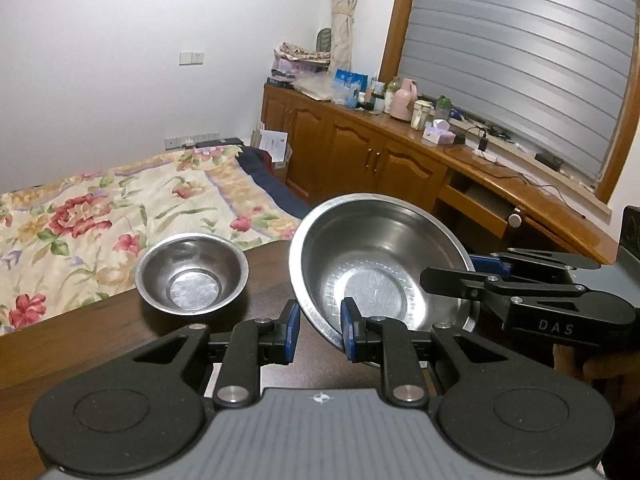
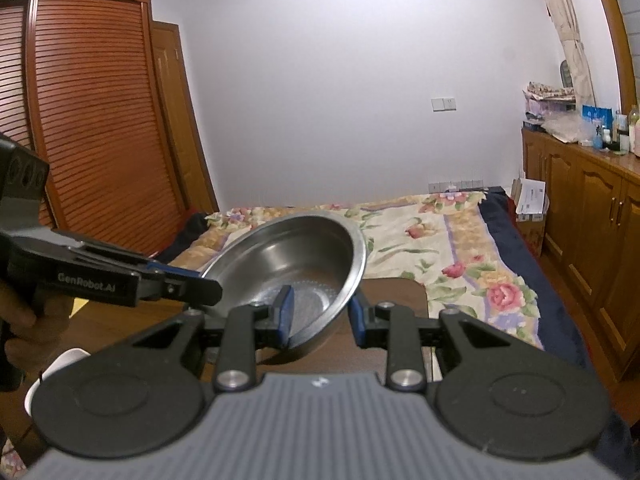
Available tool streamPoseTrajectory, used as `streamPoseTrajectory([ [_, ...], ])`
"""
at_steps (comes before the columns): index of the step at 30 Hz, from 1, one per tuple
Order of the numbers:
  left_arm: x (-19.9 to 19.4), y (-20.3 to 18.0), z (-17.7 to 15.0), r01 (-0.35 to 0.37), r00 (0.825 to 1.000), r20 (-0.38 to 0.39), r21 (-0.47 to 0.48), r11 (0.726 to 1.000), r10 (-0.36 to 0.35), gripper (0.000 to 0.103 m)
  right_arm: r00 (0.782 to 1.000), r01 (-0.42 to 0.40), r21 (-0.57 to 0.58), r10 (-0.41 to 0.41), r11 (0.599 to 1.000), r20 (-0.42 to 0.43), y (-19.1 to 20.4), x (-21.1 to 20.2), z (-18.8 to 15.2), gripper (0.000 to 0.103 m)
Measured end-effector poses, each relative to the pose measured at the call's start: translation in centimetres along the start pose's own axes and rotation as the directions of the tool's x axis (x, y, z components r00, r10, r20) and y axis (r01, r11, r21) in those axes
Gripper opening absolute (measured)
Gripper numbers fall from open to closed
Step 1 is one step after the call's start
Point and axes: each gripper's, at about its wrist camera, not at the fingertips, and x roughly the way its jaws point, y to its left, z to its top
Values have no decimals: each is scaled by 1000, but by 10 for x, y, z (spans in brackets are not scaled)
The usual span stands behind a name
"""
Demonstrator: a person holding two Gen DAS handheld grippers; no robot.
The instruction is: Organize plates and bowls
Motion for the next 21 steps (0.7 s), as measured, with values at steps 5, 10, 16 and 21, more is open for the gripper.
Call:
streamPoseTrajectory([
  [5,-16,-4,-8,-11,1000,15,5,1000,11,24,1000,-7,-9,7,1000,7,8,-8,-1,31],
  [10,-32,-2,-20,-22,1000,19,0,1000,22,24,1000,-20,-28,20,999,3,20,-13,-4,31],
  [16,-51,-1,-31,-38,999,28,-10,999,38,24,999,-37,-33,37,999,-5,35,-19,-9,31],
  [21,-65,1,-45,-47,998,27,-20,999,48,24,998,-56,-5,56,998,-23,44,-19,-20,31],
])
